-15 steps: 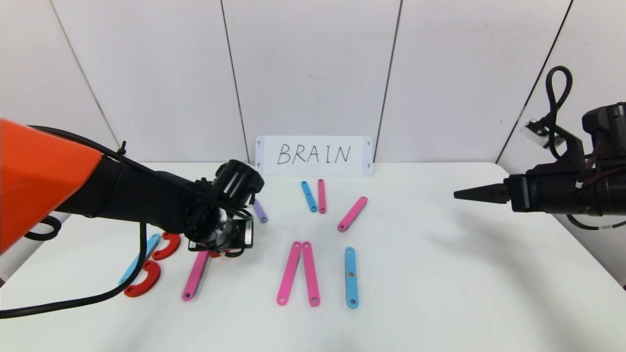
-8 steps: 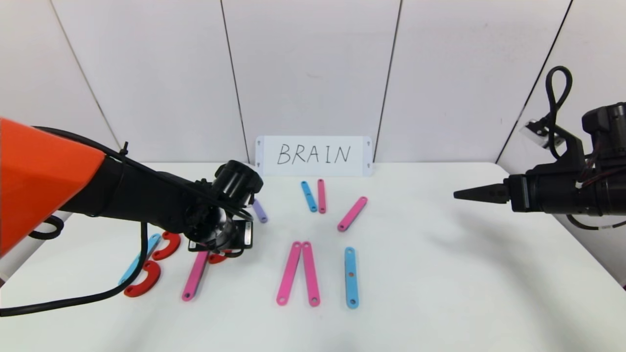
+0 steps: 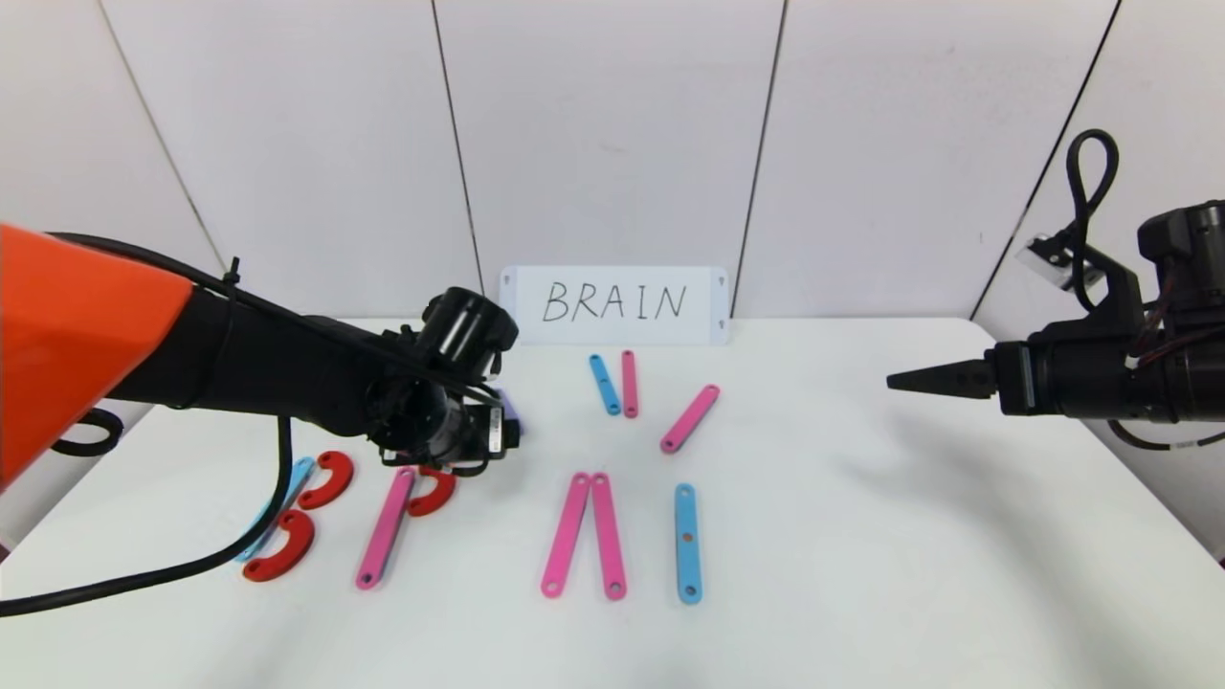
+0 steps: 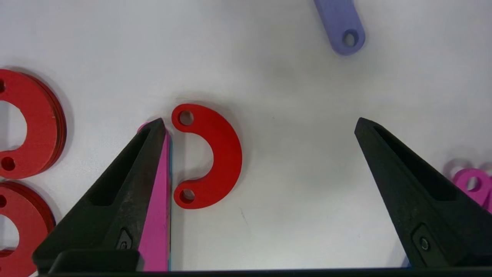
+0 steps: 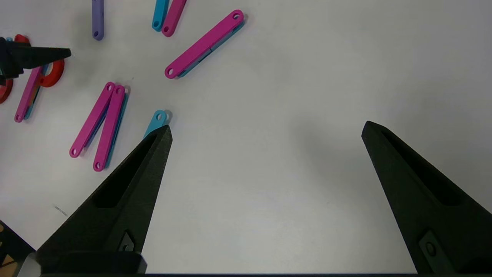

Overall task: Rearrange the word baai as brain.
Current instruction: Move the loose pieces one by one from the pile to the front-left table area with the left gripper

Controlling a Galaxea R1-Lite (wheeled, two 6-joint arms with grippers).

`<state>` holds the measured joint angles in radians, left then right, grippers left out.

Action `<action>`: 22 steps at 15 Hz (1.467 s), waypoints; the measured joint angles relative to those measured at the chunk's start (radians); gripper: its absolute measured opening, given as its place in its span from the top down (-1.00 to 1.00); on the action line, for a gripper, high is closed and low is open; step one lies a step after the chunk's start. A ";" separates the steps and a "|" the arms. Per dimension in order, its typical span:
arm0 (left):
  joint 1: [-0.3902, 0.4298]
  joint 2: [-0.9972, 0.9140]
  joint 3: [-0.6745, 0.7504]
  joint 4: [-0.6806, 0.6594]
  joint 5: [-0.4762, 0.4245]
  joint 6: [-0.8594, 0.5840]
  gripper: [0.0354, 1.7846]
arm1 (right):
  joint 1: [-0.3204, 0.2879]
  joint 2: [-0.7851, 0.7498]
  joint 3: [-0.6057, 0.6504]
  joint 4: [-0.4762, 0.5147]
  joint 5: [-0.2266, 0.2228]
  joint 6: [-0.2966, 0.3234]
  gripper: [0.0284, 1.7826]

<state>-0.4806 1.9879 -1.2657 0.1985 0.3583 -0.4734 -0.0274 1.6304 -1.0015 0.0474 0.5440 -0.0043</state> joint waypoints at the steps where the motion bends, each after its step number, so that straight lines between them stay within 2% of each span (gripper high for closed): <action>1: 0.000 0.008 -0.023 0.000 0.002 -0.005 -0.95 | 0.000 0.000 0.000 0.000 0.000 0.000 -0.94; 10: 0.013 0.189 -0.285 0.008 0.076 -0.057 -0.94 | 0.001 0.002 0.001 -0.001 0.000 0.000 -0.94; 15: 0.016 0.254 -0.324 0.014 0.093 -0.057 -0.90 | 0.001 0.002 0.001 -0.001 0.000 0.000 -0.94; 17: 0.016 0.264 -0.326 0.014 0.093 -0.056 -0.74 | 0.001 0.002 0.001 -0.001 0.000 0.000 -0.94; 19: 0.016 0.269 -0.326 0.014 0.093 -0.057 -0.46 | 0.001 0.002 0.001 -0.001 0.000 0.000 -0.94; 22: 0.014 0.273 -0.326 0.014 0.093 -0.057 0.17 | 0.001 0.002 0.001 -0.001 0.000 0.000 -0.94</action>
<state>-0.4666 2.2611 -1.5913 0.2126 0.4513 -0.5304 -0.0268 1.6321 -1.0000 0.0466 0.5440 -0.0038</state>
